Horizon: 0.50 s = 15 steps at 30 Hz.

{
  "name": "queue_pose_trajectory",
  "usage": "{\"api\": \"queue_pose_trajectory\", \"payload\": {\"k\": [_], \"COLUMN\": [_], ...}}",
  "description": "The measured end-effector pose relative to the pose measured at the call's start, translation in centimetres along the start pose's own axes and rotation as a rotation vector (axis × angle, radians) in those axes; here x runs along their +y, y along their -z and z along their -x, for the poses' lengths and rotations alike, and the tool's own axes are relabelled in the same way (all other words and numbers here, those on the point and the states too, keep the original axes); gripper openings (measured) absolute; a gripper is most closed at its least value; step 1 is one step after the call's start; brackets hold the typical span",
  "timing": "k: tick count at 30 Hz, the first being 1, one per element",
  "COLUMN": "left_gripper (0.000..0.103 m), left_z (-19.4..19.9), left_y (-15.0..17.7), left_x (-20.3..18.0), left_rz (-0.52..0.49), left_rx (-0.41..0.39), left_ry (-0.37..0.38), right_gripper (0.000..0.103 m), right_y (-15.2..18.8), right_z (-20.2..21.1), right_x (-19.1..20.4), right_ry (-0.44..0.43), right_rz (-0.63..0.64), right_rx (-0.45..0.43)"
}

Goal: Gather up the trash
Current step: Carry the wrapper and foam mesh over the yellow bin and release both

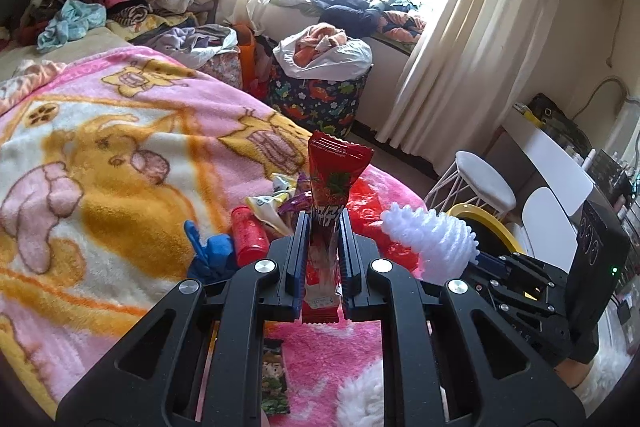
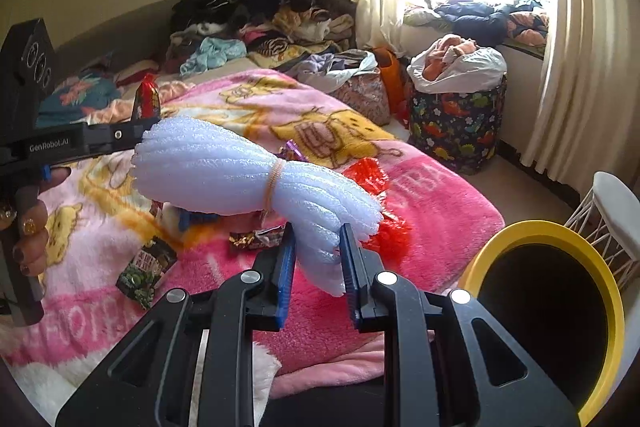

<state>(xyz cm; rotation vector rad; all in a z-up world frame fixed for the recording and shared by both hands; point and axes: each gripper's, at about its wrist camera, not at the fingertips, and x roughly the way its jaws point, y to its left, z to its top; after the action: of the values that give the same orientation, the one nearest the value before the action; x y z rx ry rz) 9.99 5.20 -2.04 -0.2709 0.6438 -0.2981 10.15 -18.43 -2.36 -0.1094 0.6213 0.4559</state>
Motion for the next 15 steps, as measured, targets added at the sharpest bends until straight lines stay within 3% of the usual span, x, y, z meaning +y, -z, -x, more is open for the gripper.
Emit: {"api": "queue_pose_trajectory", "payload": {"k": [15], "left_gripper": [0.009], "left_z": [-0.5], "left_y": [-0.4], "left_x": [-3.3], "left_rz": [-0.062], "left_rx": [-0.004], "left_ry": [0.022], "right_gripper": [0.021], "right_y": [-0.2], "right_z": [2.2], "right_x": [-2.5], "right_ry": [0.016], "right_rz": [-0.076], "right_rx": [-0.048]}}
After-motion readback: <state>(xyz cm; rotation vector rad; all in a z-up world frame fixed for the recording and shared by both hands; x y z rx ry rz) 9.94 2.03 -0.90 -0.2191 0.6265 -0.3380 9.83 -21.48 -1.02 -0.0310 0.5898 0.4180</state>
